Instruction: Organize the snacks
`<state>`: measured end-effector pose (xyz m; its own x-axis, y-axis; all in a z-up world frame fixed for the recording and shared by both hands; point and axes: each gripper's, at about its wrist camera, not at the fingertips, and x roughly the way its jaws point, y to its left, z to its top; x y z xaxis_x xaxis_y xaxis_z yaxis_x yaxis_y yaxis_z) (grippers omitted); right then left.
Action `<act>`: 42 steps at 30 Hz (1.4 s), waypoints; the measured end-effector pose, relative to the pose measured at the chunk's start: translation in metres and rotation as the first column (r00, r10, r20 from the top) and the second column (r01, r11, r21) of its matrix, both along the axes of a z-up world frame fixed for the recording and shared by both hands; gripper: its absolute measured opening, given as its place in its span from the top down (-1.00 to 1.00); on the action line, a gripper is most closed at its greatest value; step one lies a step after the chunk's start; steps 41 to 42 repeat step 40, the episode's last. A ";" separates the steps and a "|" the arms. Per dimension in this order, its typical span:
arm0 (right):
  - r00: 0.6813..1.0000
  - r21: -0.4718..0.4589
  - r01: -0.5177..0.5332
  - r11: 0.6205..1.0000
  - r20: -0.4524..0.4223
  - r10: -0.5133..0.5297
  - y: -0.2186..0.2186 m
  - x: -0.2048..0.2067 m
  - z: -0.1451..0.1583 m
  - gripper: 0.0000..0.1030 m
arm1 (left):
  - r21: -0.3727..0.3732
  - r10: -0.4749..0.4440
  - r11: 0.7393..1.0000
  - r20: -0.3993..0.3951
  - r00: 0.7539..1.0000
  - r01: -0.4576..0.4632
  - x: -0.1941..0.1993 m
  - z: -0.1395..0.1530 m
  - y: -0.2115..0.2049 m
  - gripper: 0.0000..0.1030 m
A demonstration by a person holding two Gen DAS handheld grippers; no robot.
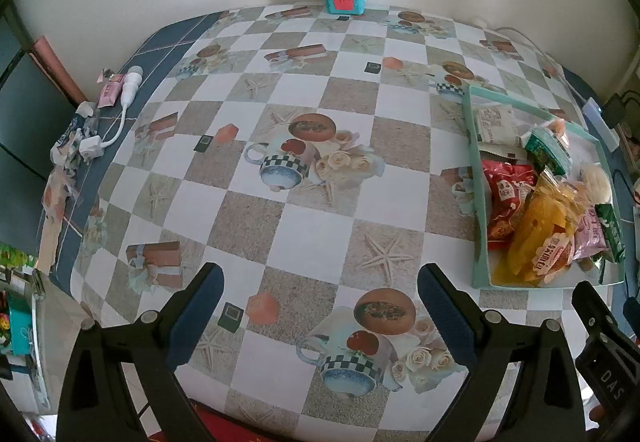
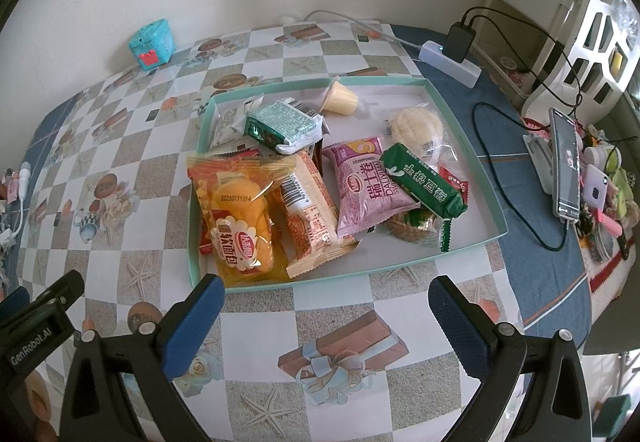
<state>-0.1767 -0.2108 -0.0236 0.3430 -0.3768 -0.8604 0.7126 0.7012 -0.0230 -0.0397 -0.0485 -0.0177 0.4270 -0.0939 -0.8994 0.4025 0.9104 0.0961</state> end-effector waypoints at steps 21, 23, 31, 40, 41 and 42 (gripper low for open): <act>1.000 0.000 0.000 1.000 -0.001 0.000 0.000 0.000 0.000 -1.00 | -0.001 -0.002 1.000 -0.001 1.000 0.002 0.001 0.000 0.001 -0.89; 1.000 0.001 -0.001 1.000 -0.001 0.001 0.000 0.000 0.000 -1.00 | -0.001 -0.002 1.000 0.000 1.000 0.002 0.001 0.000 0.001 -0.89; 1.000 0.001 0.000 1.000 -0.002 0.000 0.000 0.001 0.000 -1.00 | 0.001 -0.009 1.000 0.024 1.000 0.009 -0.001 0.004 0.000 -0.89; 1.000 0.001 -0.002 1.000 -0.003 0.002 0.000 0.001 0.000 -1.00 | -0.002 -0.013 1.000 0.022 1.000 0.013 -0.003 0.004 -0.004 -0.89; 1.000 0.001 -0.002 1.000 -0.003 0.002 0.000 0.001 0.000 -1.00 | -0.002 -0.013 1.000 0.022 1.000 0.013 -0.003 0.004 -0.004 -0.89; 1.000 0.001 -0.002 1.000 -0.003 0.002 0.000 0.001 0.000 -1.00 | -0.002 -0.013 1.000 0.022 1.000 0.013 -0.003 0.004 -0.004 -0.89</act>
